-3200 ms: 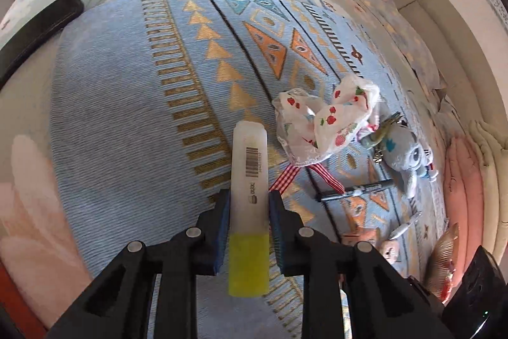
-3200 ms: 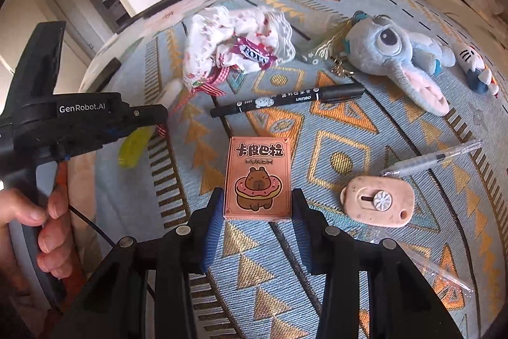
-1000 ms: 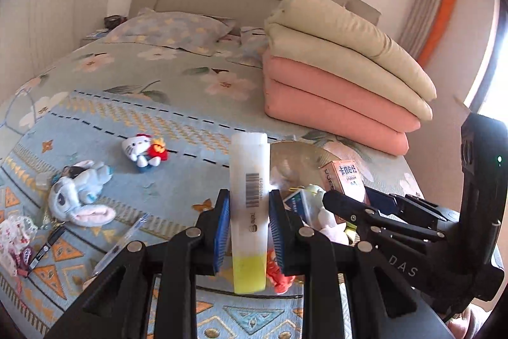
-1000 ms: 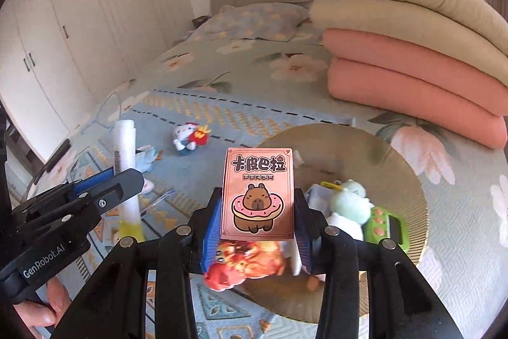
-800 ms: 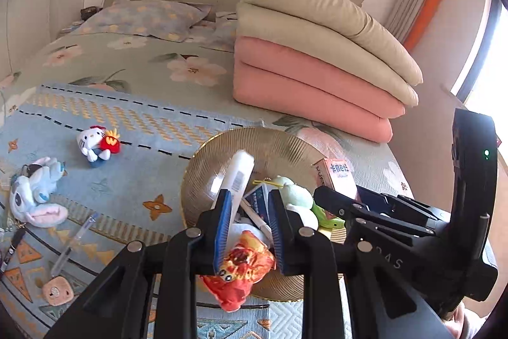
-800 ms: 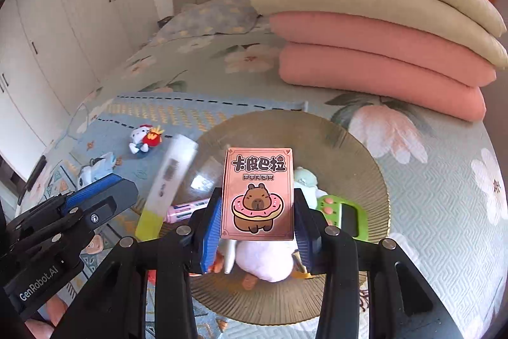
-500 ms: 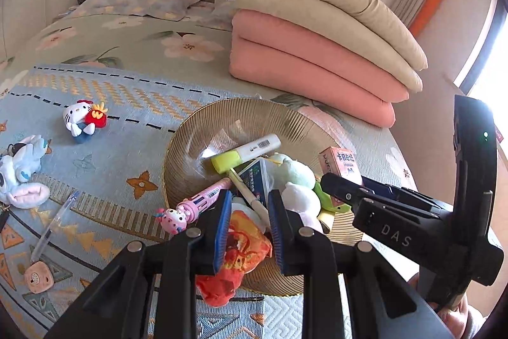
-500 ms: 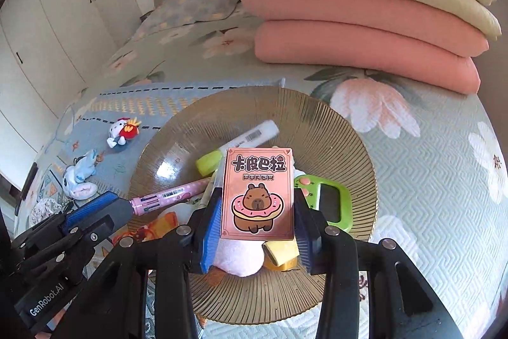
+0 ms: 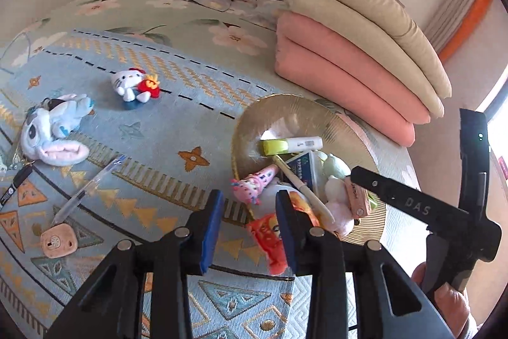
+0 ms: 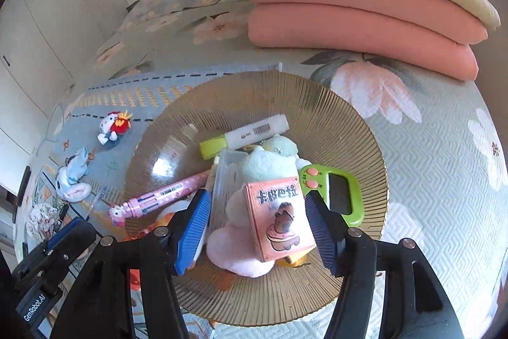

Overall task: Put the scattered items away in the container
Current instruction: 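Open both tools to drop the highlighter and card box into the bowl, then pull both tools back up over the remaining items on the rug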

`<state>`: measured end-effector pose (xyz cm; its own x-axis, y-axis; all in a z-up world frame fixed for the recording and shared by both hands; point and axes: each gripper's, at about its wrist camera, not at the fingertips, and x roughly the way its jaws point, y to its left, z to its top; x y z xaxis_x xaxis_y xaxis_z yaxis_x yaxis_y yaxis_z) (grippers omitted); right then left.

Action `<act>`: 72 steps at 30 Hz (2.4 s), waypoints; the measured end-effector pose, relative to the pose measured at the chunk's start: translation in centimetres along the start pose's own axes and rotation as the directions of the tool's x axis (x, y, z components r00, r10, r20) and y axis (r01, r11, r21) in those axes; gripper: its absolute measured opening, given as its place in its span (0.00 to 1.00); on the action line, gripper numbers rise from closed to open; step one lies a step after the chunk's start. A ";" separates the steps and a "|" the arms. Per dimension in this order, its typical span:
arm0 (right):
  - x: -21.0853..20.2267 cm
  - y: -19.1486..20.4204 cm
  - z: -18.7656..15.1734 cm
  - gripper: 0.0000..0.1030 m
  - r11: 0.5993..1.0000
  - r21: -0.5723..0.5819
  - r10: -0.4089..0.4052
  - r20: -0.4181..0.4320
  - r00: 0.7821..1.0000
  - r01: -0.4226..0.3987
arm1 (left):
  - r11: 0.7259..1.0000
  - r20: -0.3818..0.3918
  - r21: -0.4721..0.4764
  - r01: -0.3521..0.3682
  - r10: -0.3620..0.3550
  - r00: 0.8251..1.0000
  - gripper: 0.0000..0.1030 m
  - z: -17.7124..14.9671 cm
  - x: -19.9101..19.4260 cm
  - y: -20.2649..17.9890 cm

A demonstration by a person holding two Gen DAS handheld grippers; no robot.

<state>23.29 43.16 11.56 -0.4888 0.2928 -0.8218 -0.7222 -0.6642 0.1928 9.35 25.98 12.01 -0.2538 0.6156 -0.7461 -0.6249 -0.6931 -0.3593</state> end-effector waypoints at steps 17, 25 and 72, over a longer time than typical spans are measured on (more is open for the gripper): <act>-8.6 20.6 -5.8 0.81 0.863 -0.299 0.417 -0.035 0.908 -0.407 | 0.884 0.262 -0.398 -0.246 0.366 0.893 0.59 -6.6 -27.2 17.9; -9.8 27.0 -9.5 0.93 0.831 -0.399 0.395 -0.069 0.916 -0.388 | 0.857 0.293 -0.418 -0.301 0.441 0.848 0.73 -9.2 -35.5 24.1; -28.2 37.2 -3.7 0.99 0.940 0.238 -0.295 0.199 0.935 0.246 | 0.941 0.449 0.271 -0.203 0.063 0.892 0.77 23.4 -64.3 34.7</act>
<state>11.98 7.67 39.94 -0.3407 0.6063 -0.7185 -0.9154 -0.3883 0.1064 -13.32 -28.90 60.66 -0.5969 0.6732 -0.4364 -0.7366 -0.6755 -0.0344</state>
